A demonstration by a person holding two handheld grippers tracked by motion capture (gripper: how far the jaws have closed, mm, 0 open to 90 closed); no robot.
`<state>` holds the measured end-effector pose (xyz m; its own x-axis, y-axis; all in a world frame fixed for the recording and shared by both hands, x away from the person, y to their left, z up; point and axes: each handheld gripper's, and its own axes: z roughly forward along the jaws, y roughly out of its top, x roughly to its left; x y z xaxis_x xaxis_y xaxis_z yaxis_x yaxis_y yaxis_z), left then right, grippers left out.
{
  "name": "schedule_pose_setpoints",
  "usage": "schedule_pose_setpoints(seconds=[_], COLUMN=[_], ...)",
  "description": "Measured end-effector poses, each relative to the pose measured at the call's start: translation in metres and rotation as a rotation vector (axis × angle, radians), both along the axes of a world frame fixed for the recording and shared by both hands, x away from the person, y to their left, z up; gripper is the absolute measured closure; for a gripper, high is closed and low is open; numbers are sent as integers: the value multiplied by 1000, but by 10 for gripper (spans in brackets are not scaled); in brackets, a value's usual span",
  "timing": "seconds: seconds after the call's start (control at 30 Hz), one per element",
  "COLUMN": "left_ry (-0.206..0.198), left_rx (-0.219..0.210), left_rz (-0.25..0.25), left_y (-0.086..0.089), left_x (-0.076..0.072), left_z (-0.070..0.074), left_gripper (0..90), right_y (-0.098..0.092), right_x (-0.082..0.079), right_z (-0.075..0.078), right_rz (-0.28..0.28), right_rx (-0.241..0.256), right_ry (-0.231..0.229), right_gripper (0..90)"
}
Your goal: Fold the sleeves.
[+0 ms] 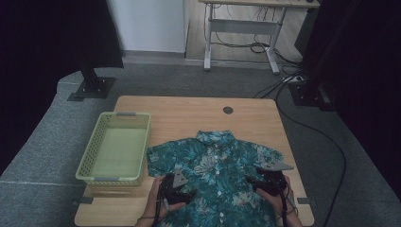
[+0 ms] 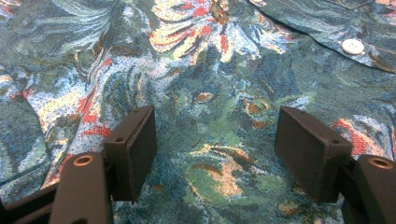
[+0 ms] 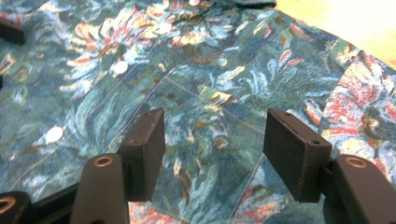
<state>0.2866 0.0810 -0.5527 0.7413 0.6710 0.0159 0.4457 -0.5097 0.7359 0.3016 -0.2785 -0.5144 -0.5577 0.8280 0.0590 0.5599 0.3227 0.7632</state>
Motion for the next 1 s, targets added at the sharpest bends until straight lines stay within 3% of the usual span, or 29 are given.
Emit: schedule_pose_setpoints(seconds=[0.33, 0.7, 1.0], left_ry=[-1, -1, -1], left_rx=[2, 2, 3], left_rz=[0, 0, 0], left_y=[0, 0, 0], left_x=[1, 1, 1], left_z=[0, 0, 0], left_gripper=[286, 286, 286], right_y=[-11, -28, -34], right_x=[17, 29, 37], right_z=[-2, -1, -8], right_rz=[-47, -76, -96], right_rx=[-15, 7, -37], right_ry=[-7, -4, 4], right_gripper=[375, 370, 368])
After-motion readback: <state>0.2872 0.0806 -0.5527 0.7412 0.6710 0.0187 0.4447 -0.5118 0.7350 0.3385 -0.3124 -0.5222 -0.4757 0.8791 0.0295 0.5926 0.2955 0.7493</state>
